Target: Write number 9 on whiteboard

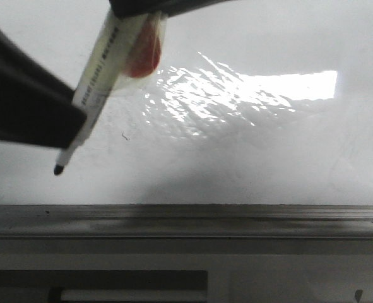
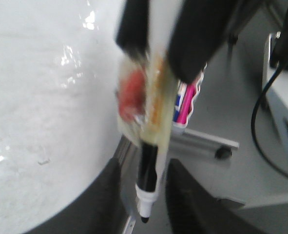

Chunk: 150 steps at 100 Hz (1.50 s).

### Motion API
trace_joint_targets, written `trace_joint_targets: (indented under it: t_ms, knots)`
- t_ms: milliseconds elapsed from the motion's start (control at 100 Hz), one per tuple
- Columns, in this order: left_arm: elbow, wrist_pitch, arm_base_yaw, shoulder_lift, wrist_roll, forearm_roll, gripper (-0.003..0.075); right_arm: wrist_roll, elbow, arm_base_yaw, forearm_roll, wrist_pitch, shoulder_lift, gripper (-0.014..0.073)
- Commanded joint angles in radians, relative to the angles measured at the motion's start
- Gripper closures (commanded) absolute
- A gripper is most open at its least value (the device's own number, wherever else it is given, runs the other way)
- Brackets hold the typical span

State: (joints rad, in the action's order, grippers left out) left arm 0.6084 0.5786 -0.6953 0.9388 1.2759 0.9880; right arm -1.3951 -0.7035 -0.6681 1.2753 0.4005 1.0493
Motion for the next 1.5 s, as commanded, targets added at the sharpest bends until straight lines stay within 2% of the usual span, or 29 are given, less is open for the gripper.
trace_joint_targets:
  t_ms: [0, 50, 110, 290, 390, 510, 640, 710, 830, 920, 1060, 1230, 1490]
  knots:
    - [0.036, -0.029, -0.003, -0.075, -0.097, 0.076, 0.0244, 0.079, -0.046, -0.001, -0.101, 0.016, -0.044, 0.0655]
    - [0.032, -0.034, -0.003, -0.128, -0.119, 0.076, 0.0171, 0.169, -0.068, -0.001, -0.207, 0.030, -0.057, 0.0655]
    - [0.028, -0.044, -0.003, -0.188, -0.141, 0.076, 0.0161, 0.289, -0.106, -0.001, -0.378, 0.085, -0.059, 0.0655]
    - [0.020, -0.153, -0.003, -0.384, -0.146, 0.077, 0.0273, 0.749, -0.294, -0.001, -0.950, 0.318, -0.059, 0.0634]
    - [-0.007, -0.251, -0.003, -0.455, -0.146, 0.080, 0.0333, 0.884, -0.383, -0.001, -1.102, 0.356, -0.074, 0.0634]
    - [-0.061, -0.326, -0.003, -0.503, -0.147, 0.098, 0.0392, 0.894, -0.401, -0.010, -1.114, 0.269, -0.124, 0.0634]
    - [-0.108, -0.359, -0.003, -0.518, -0.147, 0.157, 0.0421, 0.894, -0.256, -0.043, -1.223, 0.080, -0.213, 0.0633]
    - [-0.125, -0.375, -0.003, -0.518, -0.147, 0.184, 0.0426, 0.894, -0.112, -0.048, -1.275, -0.114, -0.263, 0.0633]
    - [-0.140, -0.382, -0.003, -0.518, -0.147, 0.195, 0.0426, 0.887, 0.118, -0.041, -1.303, -0.566, -0.295, 0.0634]
    - [-0.140, -0.380, -0.003, -0.518, -0.147, 0.210, 0.0426, 0.872, 0.204, -0.030, -1.302, -0.739, -0.283, 0.0634]
    - [-0.140, -0.380, -0.003, -0.518, -0.147, 0.213, 0.0426, 0.872, 0.209, 0.007, -1.291, -0.718, -0.236, 0.0635]
    - [-0.140, -0.380, -0.003, -0.518, -0.147, 0.213, 0.0426, 0.872, 0.207, 0.066, -1.227, -0.772, -0.195, 0.0635]
    - [-0.140, -0.380, -0.003, -0.518, -0.147, 0.213, 0.0426, 0.872, 0.207, 0.071, -1.179, -0.754, -0.129, 0.0635]
